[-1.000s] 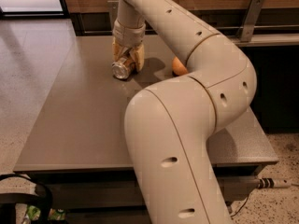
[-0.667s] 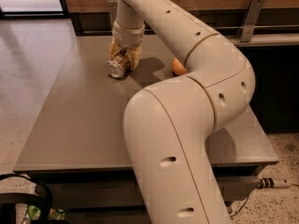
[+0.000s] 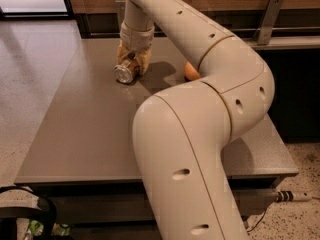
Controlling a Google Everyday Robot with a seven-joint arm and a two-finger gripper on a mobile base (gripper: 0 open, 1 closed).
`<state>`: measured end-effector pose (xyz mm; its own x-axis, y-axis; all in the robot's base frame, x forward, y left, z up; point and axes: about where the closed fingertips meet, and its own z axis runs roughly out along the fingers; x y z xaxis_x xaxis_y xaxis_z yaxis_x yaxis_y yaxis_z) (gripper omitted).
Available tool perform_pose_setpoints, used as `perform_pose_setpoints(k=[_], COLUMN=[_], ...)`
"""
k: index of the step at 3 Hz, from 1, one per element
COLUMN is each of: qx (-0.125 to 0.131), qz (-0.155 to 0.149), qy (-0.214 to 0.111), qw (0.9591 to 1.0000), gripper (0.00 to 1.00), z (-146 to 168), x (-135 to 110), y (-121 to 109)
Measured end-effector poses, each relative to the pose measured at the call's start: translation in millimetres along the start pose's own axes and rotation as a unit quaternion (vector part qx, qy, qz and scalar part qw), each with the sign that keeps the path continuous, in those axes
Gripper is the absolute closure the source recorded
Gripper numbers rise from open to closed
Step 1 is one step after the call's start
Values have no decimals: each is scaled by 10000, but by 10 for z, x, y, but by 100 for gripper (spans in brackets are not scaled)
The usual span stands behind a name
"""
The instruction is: Place orange can upright
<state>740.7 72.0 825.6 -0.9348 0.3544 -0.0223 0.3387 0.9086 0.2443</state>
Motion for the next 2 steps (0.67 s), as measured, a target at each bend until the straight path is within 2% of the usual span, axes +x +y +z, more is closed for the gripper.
perform_pose_setpoints(k=[1, 2], qx=[-56, -218], qz=[52, 188], qy=[-370, -761], qw=[9993, 9967], gripper=[100, 100], z=[-235, -504], x=[-83, -112], y=[-159, -438])
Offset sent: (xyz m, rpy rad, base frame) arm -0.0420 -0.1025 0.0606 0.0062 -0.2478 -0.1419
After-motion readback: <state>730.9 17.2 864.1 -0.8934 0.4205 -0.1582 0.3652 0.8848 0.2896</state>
